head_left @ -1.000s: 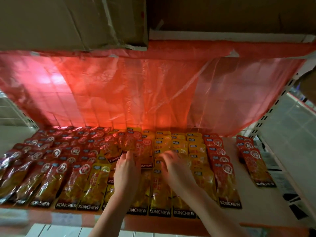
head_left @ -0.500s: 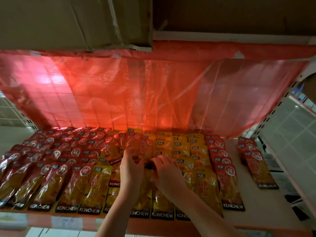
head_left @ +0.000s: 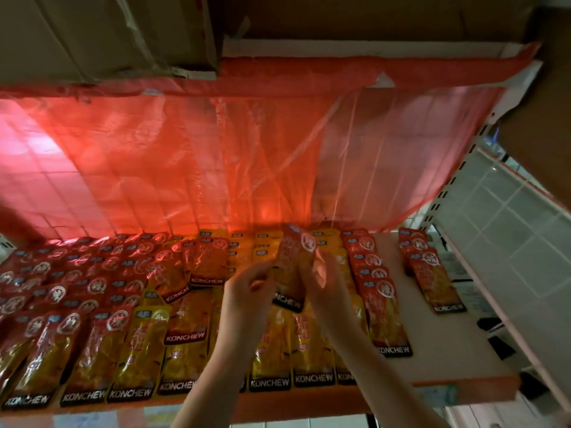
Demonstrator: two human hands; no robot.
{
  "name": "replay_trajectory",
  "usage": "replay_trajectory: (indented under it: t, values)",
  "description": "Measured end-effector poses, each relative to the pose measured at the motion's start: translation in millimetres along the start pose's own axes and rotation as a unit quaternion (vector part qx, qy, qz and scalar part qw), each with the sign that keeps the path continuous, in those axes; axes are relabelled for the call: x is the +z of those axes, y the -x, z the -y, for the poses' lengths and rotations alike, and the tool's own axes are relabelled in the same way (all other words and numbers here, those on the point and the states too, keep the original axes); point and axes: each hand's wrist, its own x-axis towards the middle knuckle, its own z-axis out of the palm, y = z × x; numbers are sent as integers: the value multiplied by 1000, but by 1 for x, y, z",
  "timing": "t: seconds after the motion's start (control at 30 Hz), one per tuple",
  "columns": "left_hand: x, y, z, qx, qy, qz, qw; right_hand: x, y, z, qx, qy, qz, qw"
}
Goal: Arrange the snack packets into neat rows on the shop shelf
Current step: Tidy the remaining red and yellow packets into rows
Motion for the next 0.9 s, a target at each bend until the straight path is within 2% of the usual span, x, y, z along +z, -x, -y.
replay_trajectory:
  t: [0.1,0.17,0.27,0.4,0.53,0.73,0.9]
  values:
    - [30,9,0,15,-55,96,994,-41,2,-3,27,-53,-82,995]
    - [48,14,5,29,-98,157,982,-70,9,-8,38,-49,-139,988]
    - [70,22,12,69,-174,190,964,-115,22,-15,68,9,-173,983]
    - [93,29,27,134,-274,164,938,-151,36,-32,77,65,-161,982]
    - [104,37,39,157,-350,145,912,-153,39,-41,93,50,-122,987]
    - [114,41,49,166,-396,122,895,-149,43,-51,87,25,-63,994]
    - [119,41,52,164,-403,98,895,-147,43,-66,70,108,-66,989]
